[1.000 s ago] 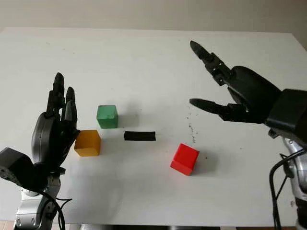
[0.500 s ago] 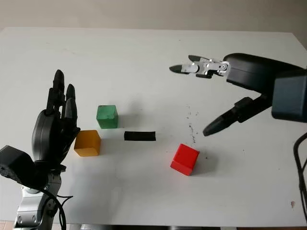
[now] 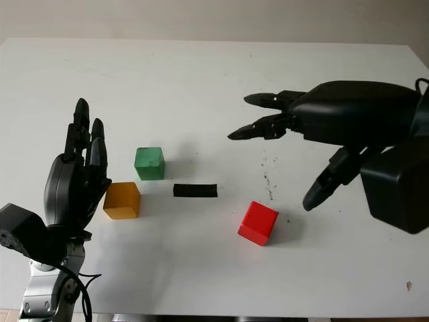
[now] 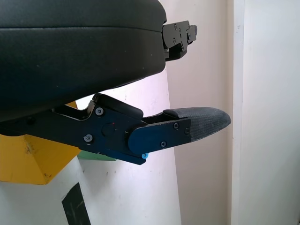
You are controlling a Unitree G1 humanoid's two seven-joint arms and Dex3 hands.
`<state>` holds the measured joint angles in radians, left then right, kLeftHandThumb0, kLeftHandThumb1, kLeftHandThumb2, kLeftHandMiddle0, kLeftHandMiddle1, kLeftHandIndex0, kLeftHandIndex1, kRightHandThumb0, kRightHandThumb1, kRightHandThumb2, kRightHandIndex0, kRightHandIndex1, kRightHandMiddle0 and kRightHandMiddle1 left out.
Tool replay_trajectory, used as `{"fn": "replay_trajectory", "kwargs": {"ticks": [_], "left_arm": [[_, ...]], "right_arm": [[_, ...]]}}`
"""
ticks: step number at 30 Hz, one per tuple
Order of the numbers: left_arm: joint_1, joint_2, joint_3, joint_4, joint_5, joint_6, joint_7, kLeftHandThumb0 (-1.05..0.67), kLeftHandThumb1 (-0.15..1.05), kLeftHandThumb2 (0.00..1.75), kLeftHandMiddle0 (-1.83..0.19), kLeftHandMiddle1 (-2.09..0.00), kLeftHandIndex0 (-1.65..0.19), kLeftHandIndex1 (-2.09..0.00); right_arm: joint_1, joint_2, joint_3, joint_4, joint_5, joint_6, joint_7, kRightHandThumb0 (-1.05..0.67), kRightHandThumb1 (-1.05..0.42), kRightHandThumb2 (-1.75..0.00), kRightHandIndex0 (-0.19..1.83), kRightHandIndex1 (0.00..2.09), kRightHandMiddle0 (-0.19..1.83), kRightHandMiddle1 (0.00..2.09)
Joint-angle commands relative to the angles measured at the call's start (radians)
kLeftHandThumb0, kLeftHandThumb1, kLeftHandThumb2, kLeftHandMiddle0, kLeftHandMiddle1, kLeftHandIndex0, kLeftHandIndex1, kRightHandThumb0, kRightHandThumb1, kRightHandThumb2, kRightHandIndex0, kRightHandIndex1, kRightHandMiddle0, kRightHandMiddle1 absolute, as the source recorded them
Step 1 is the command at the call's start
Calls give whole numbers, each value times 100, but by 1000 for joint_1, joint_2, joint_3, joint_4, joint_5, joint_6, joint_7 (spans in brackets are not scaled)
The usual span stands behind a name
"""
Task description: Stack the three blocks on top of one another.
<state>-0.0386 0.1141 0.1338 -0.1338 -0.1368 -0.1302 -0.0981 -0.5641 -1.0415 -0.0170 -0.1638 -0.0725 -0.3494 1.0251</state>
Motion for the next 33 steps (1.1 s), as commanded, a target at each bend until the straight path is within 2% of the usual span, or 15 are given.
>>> {"fn": "replay_trajectory", "kwargs": {"ticks": [1,3,9,18,33], "left_arm": [[-5,-3,4,-5,0,-5,3,-72,105,58,16,-6,16,-6],[-3,-1,4,-8,-3,0,0,-71,105,58,16,-5,16,-5],[-1,3,7,-2,-4,-12,-7,-71,105,59,16,-5,16,-5],[3,1,8,-9,-3,-8,-5,-71,105,58,15,-6,15,-6],[14,4,7,-18,-4,-9,-7,-70,105,59,15,-5,16,-5]], "right_arm": [[32,11,0,-15,-19,-61,-36,-61,-68,-5,1,9,36,10],[63,23,4,-13,-44,-112,-71,-62,-68,-5,3,9,37,10],[141,43,23,-20,-41,-136,-100,-55,-67,-5,2,7,42,10],[207,62,29,5,-66,-229,-164,-57,-67,-5,4,7,48,10],[234,71,67,6,-67,-208,-169,-48,-66,-6,5,6,54,9]]}}
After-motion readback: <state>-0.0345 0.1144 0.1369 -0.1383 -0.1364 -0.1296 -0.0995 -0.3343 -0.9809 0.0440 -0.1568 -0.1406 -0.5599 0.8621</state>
